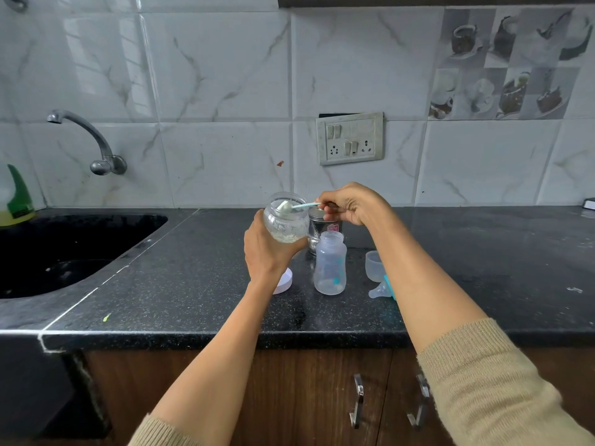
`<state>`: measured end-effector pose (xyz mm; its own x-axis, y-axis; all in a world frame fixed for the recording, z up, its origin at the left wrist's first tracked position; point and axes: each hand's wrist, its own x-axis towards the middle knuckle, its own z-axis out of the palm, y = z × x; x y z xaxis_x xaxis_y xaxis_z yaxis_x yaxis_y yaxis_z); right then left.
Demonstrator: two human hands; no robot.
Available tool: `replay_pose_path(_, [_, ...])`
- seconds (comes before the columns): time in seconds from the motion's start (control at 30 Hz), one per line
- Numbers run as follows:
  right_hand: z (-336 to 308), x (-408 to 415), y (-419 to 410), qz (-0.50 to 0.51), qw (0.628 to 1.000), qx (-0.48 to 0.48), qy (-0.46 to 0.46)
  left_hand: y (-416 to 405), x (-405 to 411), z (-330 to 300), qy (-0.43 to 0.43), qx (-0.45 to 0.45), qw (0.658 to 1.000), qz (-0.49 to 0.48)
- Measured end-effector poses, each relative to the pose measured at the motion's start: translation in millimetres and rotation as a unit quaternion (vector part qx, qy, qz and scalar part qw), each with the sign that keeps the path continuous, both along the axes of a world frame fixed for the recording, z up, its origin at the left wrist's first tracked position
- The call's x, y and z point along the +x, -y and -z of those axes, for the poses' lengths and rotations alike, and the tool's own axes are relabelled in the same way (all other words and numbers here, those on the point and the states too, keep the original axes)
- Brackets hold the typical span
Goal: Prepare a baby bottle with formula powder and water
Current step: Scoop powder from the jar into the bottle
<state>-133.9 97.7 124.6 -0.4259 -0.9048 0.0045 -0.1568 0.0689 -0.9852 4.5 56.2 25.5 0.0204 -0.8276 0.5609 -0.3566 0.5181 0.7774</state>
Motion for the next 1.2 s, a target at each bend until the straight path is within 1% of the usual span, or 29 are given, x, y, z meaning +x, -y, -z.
replay_pose_path(0.2, [-1.8, -1.8, 5.1, -0.002, 1.000, -0.013, 0.010, 6.5, -0.8, -1.3, 0.008, 0.003, 1.000, -0.007])
replay_pose_path(0.5, [1.2, -4.6, 5.8, 0.003, 1.000, -0.008, -0.006, 6.1, -0.5, 0.4, 0.017, 0.000, 1.000, -0.005])
replay_pose_path(0.6, [-0.7, -2.4, 7.6, 0.023, 0.997, -0.016, -0.065, 4.8, -1.0, 0.2, 0.016, -0.013, 1.000, -0.005])
replay_pose_path(0.67, [-1.9, -0.5, 8.0, 0.017, 0.996, -0.016, -0.084, 3.1, -1.3, -0.6, 0.014, -0.018, 1.000, -0.005])
replay_pose_path(0.83, [1.8, -0.5, 7.1, 0.003, 0.999, -0.009, -0.039, 1.6, -1.6, -0.9, 0.014, -0.017, 1.000, -0.006])
replay_pose_path(0.93, [5.9, -3.3, 8.8, 0.019, 0.999, -0.007, -0.042, 1.3, -1.6, 0.4, 0.017, -0.009, 1.000, -0.005])
replay_pose_path(1.07, [10.9, -6.9, 6.7, 0.006, 1.000, -0.015, 0.003, 1.1, -1.8, 3.2, 0.020, 0.000, 1.000, -0.007])
replay_pose_path(1.2, [14.5, -12.6, 3.5, 0.005, 1.000, -0.019, 0.025, 0.0, -2.9, 4.1, 0.022, 0.001, 1.000, -0.008])
